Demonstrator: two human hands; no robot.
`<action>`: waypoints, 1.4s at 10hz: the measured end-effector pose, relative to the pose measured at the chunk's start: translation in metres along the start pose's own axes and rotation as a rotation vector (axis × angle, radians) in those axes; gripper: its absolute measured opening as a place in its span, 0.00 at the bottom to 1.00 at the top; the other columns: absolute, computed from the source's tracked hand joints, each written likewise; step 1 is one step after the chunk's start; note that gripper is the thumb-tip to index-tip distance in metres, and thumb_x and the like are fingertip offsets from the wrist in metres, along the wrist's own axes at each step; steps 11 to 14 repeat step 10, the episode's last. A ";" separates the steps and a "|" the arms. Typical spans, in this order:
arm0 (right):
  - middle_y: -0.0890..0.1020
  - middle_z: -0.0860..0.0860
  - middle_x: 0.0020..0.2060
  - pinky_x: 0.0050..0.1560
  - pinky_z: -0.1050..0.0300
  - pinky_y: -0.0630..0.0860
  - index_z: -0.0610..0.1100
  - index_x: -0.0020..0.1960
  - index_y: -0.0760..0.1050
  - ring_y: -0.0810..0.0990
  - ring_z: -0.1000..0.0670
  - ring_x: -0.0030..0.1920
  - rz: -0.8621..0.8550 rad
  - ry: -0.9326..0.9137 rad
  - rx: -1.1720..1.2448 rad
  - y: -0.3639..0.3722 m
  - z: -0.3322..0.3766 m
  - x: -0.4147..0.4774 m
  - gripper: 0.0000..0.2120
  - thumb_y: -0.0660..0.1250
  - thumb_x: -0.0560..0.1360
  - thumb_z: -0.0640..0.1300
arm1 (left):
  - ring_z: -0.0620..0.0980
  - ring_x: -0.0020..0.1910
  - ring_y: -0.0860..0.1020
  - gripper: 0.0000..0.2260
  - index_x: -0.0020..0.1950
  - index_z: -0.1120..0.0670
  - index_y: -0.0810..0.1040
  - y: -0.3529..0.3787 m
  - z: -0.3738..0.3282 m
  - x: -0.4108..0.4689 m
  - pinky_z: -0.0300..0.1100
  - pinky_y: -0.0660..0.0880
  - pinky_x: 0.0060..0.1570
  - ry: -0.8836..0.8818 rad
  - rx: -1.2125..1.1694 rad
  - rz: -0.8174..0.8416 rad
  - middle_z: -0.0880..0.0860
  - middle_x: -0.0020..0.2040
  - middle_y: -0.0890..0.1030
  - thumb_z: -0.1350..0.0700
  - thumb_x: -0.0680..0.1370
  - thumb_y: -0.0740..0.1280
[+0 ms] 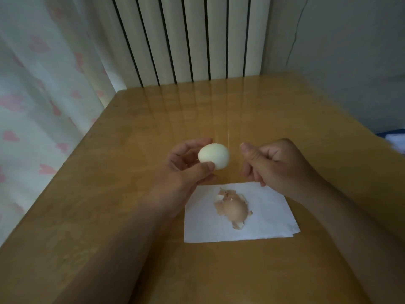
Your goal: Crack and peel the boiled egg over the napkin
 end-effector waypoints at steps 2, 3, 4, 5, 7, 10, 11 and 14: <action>0.83 0.46 0.44 0.29 0.68 0.73 0.48 0.53 0.80 0.81 0.54 0.35 0.067 -0.002 0.118 0.007 -0.006 0.004 0.06 0.65 0.80 0.43 | 0.51 0.43 0.83 0.16 0.59 0.55 0.79 0.002 0.007 0.001 0.42 0.79 0.40 -0.066 -0.013 0.004 0.56 0.47 0.86 0.60 0.71 0.71; 0.82 0.47 0.46 0.29 0.64 0.75 0.51 0.57 0.78 0.83 0.53 0.36 0.071 0.004 0.171 0.009 -0.008 0.004 0.10 0.67 0.79 0.39 | 0.56 0.44 0.85 0.13 0.58 0.56 0.77 0.004 0.009 0.002 0.45 0.82 0.41 -0.120 -0.074 -0.028 0.60 0.49 0.85 0.58 0.75 0.72; 0.82 0.51 0.44 0.29 0.59 0.76 0.55 0.55 0.78 0.83 0.51 0.37 0.085 -0.021 0.199 0.012 -0.007 0.004 0.12 0.69 0.77 0.39 | 0.59 0.42 0.85 0.09 0.59 0.57 0.77 0.009 0.013 0.001 0.46 0.84 0.37 -0.181 -0.157 -0.015 0.63 0.48 0.85 0.60 0.79 0.66; 0.83 0.55 0.42 0.31 0.65 0.74 0.56 0.52 0.80 0.83 0.48 0.39 0.048 -0.058 0.146 0.012 -0.008 0.005 0.12 0.71 0.76 0.40 | 0.59 0.44 0.84 0.16 0.63 0.59 0.77 0.012 0.013 0.002 0.43 0.83 0.38 -0.201 -0.216 0.001 0.64 0.52 0.84 0.59 0.76 0.67; 0.83 0.56 0.39 0.32 0.67 0.73 0.55 0.47 0.81 0.82 0.51 0.39 0.005 -0.051 0.149 0.010 -0.007 0.007 0.08 0.72 0.76 0.41 | 0.53 0.43 0.84 0.23 0.64 0.55 0.80 0.012 0.008 0.004 0.39 0.82 0.38 -0.158 -0.099 -0.021 0.60 0.51 0.84 0.61 0.69 0.75; 0.75 0.32 0.31 0.29 0.57 0.64 0.32 0.35 0.72 0.68 0.52 0.27 -0.069 0.013 0.049 -0.005 0.004 0.019 0.25 0.68 0.78 0.53 | 0.52 0.48 0.86 0.17 0.61 0.52 0.78 0.006 -0.012 0.006 0.42 0.78 0.43 -0.117 0.179 -0.142 0.57 0.56 0.85 0.58 0.74 0.75; 0.75 0.32 0.31 0.29 0.57 0.64 0.32 0.35 0.72 0.68 0.52 0.27 -0.069 0.013 0.049 -0.005 0.004 0.019 0.25 0.68 0.78 0.53 | 0.52 0.48 0.86 0.17 0.61 0.52 0.78 0.006 -0.012 0.006 0.42 0.78 0.43 -0.117 0.179 -0.142 0.57 0.56 0.85 0.58 0.74 0.75; 0.75 0.32 0.31 0.29 0.57 0.64 0.32 0.35 0.72 0.68 0.52 0.27 -0.069 0.013 0.049 -0.005 0.004 0.019 0.25 0.68 0.78 0.53 | 0.52 0.48 0.86 0.17 0.61 0.52 0.78 0.006 -0.012 0.006 0.42 0.78 0.43 -0.117 0.179 -0.142 0.57 0.56 0.85 0.58 0.74 0.75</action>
Point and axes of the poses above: each hand's wrist, its own x-axis towards the middle knuckle, its own y-axis out of the palm, z = x × y, the point moved 7 cm from there along x, towards the middle knuckle
